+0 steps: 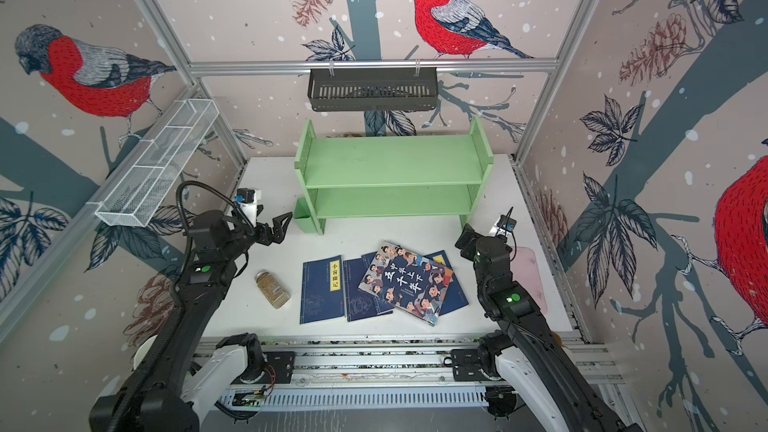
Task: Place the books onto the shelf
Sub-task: 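Reach both grippers toward the illustrated book from opposite sides, then close both grippers on the opposite edges of the illustrated book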
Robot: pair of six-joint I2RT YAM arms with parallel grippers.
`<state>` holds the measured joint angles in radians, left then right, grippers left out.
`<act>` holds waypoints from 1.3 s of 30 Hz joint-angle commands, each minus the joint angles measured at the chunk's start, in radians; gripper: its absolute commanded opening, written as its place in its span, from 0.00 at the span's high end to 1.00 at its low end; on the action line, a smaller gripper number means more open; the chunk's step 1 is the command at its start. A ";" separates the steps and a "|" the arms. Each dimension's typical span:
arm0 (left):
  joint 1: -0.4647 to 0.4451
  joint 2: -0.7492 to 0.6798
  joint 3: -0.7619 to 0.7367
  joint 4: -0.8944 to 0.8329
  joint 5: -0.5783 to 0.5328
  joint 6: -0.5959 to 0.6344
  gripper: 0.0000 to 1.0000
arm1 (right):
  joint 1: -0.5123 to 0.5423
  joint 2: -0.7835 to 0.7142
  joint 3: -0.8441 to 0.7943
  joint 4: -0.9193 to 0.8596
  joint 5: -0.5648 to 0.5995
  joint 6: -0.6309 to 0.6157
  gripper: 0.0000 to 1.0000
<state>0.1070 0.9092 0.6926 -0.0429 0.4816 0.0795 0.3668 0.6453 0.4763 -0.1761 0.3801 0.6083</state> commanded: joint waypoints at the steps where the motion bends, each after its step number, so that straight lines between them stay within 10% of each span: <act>1: -0.001 0.001 0.114 -0.279 0.035 0.024 0.02 | 0.053 0.010 0.044 -0.159 -0.075 0.096 0.11; 9: -0.001 0.061 0.334 -0.529 0.148 -0.116 0.03 | 0.115 0.126 0.107 -0.298 -0.250 0.172 0.08; 21: 0.000 0.086 0.043 -0.223 0.465 -0.588 0.08 | 0.129 0.149 0.006 -0.262 -0.334 0.225 0.04; 39: -0.129 0.125 -0.178 0.078 0.444 -0.627 0.08 | 0.077 0.207 -0.104 -0.123 -0.526 0.179 0.05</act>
<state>-0.0135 1.0161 0.5228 -0.0399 0.9443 -0.5667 0.4446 0.8478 0.3836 -0.3500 -0.1066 0.8040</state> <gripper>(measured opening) 0.925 0.956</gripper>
